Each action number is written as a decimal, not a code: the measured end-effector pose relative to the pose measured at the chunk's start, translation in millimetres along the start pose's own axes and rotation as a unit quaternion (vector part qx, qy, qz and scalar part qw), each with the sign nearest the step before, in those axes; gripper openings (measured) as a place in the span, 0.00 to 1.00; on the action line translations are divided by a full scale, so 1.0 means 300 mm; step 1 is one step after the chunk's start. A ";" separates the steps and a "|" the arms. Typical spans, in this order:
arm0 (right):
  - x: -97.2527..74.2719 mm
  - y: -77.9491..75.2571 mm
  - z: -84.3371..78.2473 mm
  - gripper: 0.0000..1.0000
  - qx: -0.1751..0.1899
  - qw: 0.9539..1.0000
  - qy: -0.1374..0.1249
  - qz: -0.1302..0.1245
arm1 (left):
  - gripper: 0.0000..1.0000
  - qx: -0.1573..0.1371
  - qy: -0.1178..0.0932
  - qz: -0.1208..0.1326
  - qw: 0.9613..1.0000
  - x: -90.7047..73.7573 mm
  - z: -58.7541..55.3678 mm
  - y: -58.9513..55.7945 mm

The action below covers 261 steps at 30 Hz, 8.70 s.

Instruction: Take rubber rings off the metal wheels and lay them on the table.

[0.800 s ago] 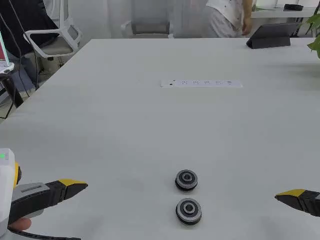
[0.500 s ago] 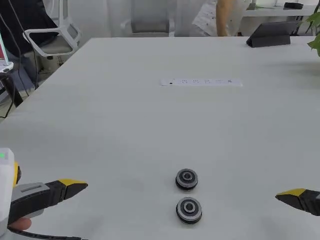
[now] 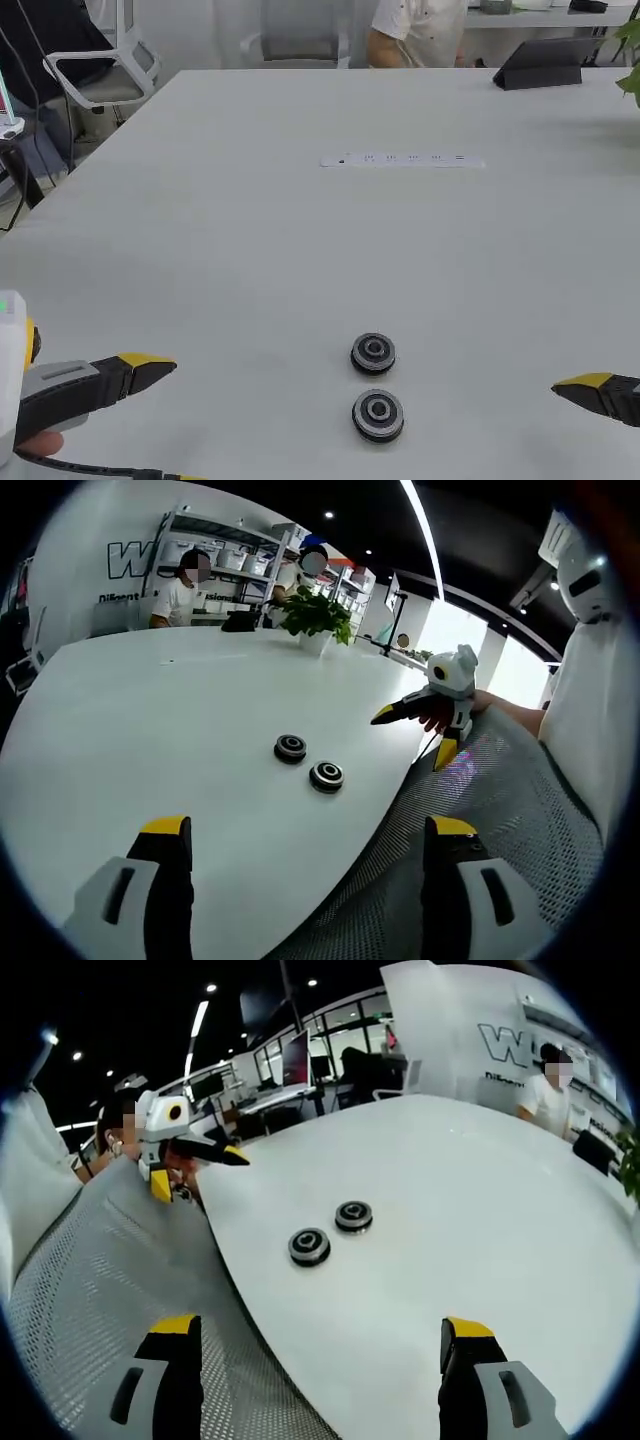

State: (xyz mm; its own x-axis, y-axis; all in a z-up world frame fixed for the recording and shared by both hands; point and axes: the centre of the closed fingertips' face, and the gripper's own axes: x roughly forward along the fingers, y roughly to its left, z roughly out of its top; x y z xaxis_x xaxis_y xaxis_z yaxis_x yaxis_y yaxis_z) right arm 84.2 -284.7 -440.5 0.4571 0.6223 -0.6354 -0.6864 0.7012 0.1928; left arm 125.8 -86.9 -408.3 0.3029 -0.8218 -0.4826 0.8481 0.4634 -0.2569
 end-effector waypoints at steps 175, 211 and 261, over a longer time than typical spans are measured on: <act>0.313 0.023 0.091 0.18 -0.213 0.969 0.051 0.117 | 0.08 0.245 0.038 -0.134 0.959 0.447 0.021 -0.105; 0.297 -0.042 0.102 0.00 0.041 0.992 0.054 0.104 | 0.08 0.242 0.035 -0.129 0.961 0.458 0.024 -0.101; 0.288 0.004 0.144 0.00 0.145 0.979 0.038 0.138 | 0.08 0.249 0.049 -0.120 0.960 0.462 0.027 -0.102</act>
State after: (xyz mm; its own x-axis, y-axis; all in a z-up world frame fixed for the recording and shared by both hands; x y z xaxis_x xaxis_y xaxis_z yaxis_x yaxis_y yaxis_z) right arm 147.4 -215.1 -462.9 0.2261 0.7813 -0.5818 -0.5835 0.5869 0.5613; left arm 145.3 -217.6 -460.4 0.0511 -0.8384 -0.5427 0.9984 0.0288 0.0496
